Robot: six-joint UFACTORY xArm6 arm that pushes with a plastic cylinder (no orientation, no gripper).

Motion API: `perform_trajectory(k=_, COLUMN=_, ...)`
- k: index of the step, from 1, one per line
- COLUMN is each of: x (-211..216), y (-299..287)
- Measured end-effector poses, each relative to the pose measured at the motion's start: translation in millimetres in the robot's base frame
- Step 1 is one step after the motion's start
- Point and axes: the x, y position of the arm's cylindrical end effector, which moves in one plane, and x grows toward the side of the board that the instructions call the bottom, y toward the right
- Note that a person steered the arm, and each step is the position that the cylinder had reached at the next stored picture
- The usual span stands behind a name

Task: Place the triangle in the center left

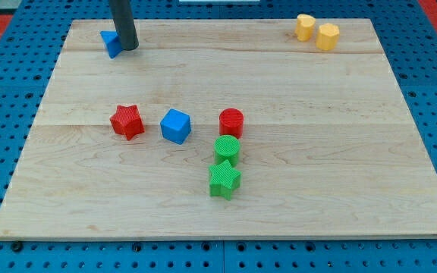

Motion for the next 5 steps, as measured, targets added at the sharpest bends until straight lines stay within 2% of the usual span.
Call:
perform_trajectory(k=1, x=-13.3, y=0.5)
perform_trajectory(k=3, x=-16.2, y=-63.6)
perform_trajectory(k=4, x=-2.9, y=-80.1)
perform_trajectory(k=5, x=60.5, y=-74.2)
